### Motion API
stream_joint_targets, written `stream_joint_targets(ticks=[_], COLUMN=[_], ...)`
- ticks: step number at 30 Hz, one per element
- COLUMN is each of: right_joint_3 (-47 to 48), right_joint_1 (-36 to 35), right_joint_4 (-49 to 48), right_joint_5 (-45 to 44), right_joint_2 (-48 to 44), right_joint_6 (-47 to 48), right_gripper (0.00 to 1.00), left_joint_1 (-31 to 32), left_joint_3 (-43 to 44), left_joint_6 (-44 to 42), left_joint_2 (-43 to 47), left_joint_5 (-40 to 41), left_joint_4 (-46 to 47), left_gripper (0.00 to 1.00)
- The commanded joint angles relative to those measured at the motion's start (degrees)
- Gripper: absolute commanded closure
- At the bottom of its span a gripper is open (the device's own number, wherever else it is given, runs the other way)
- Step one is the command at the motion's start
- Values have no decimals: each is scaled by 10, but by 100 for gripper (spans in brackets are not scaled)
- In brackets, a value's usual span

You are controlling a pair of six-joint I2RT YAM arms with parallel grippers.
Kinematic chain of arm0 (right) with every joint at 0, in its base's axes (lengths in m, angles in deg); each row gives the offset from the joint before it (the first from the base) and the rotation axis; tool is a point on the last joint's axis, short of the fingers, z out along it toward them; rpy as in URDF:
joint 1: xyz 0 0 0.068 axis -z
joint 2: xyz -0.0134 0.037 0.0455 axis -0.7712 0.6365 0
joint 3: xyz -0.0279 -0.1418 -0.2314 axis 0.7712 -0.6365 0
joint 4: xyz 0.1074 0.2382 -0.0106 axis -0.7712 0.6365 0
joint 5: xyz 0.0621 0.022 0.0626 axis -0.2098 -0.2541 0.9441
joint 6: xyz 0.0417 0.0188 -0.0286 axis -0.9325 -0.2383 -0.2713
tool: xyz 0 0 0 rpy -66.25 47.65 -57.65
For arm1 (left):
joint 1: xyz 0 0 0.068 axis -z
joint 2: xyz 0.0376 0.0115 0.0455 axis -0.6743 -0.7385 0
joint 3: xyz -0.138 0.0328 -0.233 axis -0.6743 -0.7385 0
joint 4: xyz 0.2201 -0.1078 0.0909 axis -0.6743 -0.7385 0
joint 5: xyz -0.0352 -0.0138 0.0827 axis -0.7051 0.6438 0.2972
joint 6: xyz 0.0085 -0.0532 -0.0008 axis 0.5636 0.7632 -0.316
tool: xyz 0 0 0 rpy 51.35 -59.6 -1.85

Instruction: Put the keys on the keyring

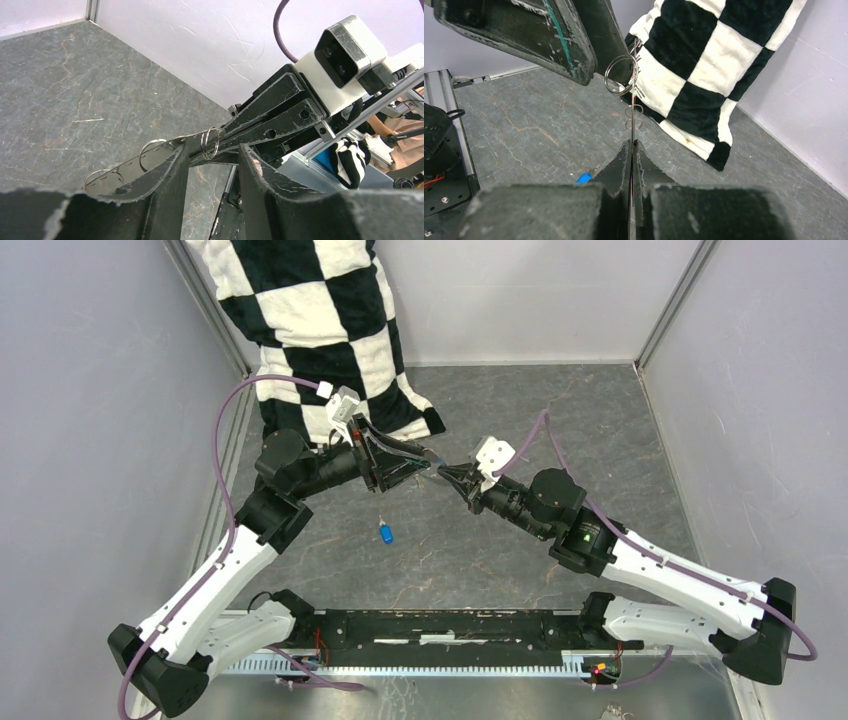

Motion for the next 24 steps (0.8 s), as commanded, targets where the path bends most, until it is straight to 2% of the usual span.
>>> stream_joint_targets(ticks=[1, 11, 17, 20, 24], right_joint_3=[39, 46, 49, 53, 57], right_joint_1=[-8, -16, -22, -23, -24], right_joint_4=[-28, -21, -13, -5, 2], right_joint_5=[-3, -7, -6, 1, 28], right_joint_2=[1, 7, 10, 11, 12], right_joint_6=[4, 6, -1, -5, -12], right_gripper=[100, 100, 100, 99, 90], left_joint_1=[-3, -3, -4, -4, -4], left_joint_3=[18, 34, 43, 54, 77], left_joint_6=[16, -6, -59, -133, -269], left_joint_2=[2, -3, 0, -1, -5], left_joint_5=[-10, 30, 27, 24, 43], left_joint_4=[24, -5, -22, -53, -119], left_gripper=[55, 96, 98, 98, 98])
